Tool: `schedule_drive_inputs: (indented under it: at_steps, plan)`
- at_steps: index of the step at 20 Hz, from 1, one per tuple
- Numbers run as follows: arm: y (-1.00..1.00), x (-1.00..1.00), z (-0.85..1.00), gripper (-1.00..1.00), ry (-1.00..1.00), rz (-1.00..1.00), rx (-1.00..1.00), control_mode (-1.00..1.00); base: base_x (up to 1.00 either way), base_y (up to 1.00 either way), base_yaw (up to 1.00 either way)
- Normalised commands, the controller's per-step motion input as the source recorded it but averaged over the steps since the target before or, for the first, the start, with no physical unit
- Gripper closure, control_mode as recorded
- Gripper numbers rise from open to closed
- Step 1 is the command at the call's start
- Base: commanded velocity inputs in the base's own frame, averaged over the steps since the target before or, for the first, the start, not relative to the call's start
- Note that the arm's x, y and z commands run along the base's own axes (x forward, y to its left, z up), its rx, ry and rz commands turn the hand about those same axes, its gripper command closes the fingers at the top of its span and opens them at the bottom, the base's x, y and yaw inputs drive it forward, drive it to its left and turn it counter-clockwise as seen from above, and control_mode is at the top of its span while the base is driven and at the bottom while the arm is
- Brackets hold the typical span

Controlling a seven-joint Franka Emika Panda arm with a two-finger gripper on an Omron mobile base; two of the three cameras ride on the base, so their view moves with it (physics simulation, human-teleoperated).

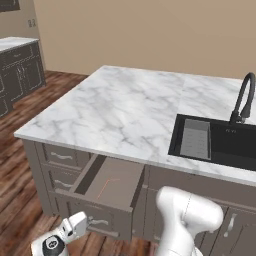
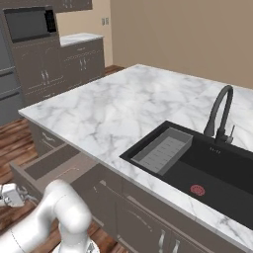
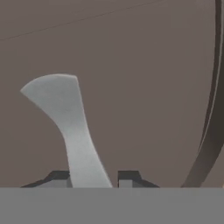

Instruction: Take a straw from the drawer in front and place it inside the glass cup on the dining counter.

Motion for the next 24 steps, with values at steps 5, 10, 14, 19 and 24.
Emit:
schedule_drive_inputs:
  at_steps: [5,10,14,19,24]
  plan:
    - [0.56,-0.41,0.03,-1.00,0.02,-0.01,0.00,-1.00,0.00,0.00,0.00]
    - [0.16,-0.08,0.09,-1.00,0.34,0.00,0.21,-1.00,0.00,0.00,0.00]
    - [0.16,-0.04,0.25,-1.00,0.54,0.00,0.38,-1.00,0.00,0.00,0.00]
    - [0.10,-0.39,0.52,-1.00,0.31,0.00,0.37,-1.00,0.00,0.00,0.00]
    - [0.00,-0.59,0.93,-1.00,0.01,0.00,0.28,-1.00,0.00,0.00,0.00]
